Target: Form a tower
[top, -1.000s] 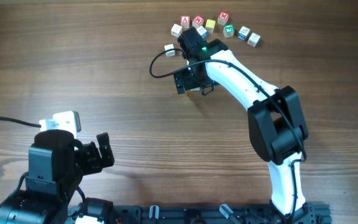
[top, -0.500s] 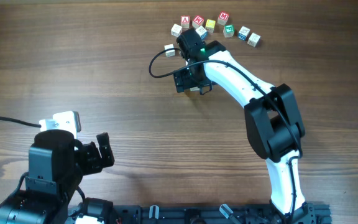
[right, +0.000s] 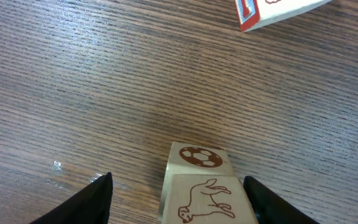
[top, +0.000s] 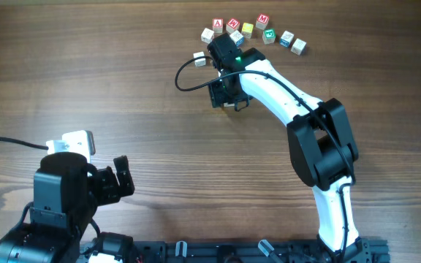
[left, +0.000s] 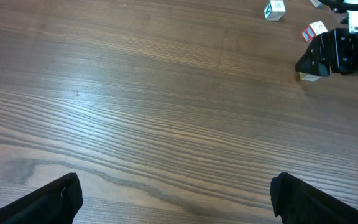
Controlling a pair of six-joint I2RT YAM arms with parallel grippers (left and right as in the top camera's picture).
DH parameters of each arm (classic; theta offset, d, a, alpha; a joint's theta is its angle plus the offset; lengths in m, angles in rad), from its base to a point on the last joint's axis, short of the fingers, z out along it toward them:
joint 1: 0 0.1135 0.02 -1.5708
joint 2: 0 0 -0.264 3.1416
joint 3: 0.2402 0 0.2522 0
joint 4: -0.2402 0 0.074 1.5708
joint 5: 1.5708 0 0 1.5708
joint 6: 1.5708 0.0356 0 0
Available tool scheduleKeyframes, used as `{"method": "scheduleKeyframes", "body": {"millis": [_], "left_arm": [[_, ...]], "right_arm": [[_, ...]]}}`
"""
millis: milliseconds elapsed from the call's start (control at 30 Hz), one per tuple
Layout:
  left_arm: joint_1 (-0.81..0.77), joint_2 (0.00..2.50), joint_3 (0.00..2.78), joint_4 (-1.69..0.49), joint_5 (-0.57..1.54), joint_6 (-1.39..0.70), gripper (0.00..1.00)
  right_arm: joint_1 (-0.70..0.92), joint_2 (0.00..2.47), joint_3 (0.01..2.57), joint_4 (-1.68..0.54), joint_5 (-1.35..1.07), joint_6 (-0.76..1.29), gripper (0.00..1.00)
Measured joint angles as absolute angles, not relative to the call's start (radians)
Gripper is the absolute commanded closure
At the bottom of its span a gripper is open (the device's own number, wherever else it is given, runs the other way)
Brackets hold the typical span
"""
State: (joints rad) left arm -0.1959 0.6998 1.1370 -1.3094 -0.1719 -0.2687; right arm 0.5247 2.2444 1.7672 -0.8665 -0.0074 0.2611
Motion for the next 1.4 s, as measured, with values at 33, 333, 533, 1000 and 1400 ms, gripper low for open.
{"method": "scheduleKeyframes", "body": {"millis": [33,333,533,1000,1400], "left_arm": [[-0.196,0.7,1.137,-1.309,-0.172,-0.269,0.0],[-0.196,0.7,1.137,-1.309,-0.172,-0.269,0.0],[-0.196,0.7,1.137,-1.309,-0.172,-0.269,0.0],[-0.196,0.7,1.137,-1.309,-0.172,-0.269,0.01],[-0.196,0.7,1.137,-1.309,-0.172,-0.269,0.0]], "right_arm": [[0.525,2.244,1.767,-0.867,-0.007,0.261,0.41],[0.525,2.244,1.767,-0.87,-0.007,0.261,0.55],[0.525,2.244,1.767,-0.871,-0.007,0.265,0.61],[0.525,2.244,1.767,-0.875,0.002,0.321,0.68],[0.52,2.244,1.776,-0.928,0.009,0.411,0.69]]}}
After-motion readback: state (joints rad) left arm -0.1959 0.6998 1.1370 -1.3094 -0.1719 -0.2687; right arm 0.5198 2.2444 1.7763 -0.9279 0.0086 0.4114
